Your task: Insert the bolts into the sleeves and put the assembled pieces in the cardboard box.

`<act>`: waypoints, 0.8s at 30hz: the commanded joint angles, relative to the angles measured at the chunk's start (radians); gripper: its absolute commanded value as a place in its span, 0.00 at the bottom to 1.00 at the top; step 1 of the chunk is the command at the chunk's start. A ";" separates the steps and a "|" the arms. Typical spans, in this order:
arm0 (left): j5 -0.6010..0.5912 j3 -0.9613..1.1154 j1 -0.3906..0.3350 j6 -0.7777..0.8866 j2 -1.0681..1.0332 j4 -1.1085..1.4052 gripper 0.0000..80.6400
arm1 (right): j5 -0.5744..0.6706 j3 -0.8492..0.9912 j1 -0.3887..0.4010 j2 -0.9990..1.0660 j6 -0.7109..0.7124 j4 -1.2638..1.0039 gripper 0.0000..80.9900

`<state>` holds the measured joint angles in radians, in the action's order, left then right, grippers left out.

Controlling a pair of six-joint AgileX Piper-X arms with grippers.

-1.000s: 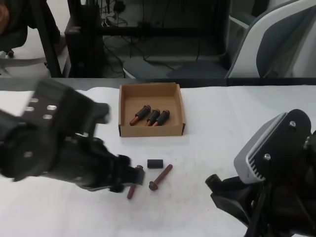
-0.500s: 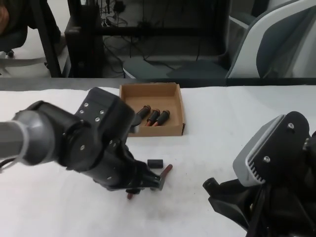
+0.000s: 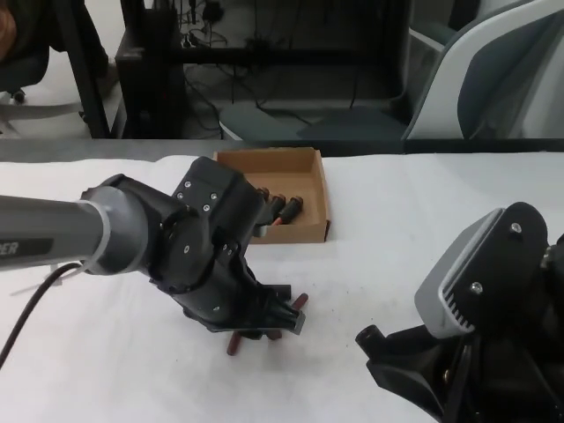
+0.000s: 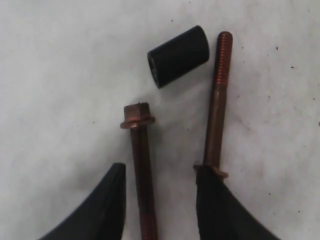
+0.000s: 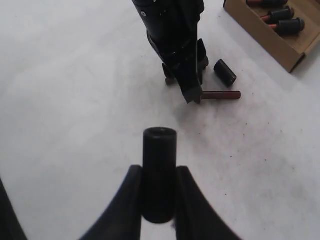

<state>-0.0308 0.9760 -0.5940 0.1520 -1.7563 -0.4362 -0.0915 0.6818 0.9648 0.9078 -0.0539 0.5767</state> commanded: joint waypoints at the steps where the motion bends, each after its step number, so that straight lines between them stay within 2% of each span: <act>1: 0.056 0.012 0.003 -0.003 0.004 0.006 0.56 | 0.009 0.002 0.001 -0.013 -0.009 -0.006 0.01; 6: 0.059 0.012 0.003 -0.066 0.004 0.021 0.56 | 0.009 0.002 0.001 -0.013 -0.009 -0.006 0.01; 24: 0.037 0.012 0.003 -0.071 -0.067 0.060 0.56 | 0.009 0.002 0.001 -0.013 -0.009 -0.006 0.01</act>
<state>0.0202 0.9807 -0.5940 0.0882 -1.8127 -0.3887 -0.0903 0.6818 0.9648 0.9078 -0.0539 0.5767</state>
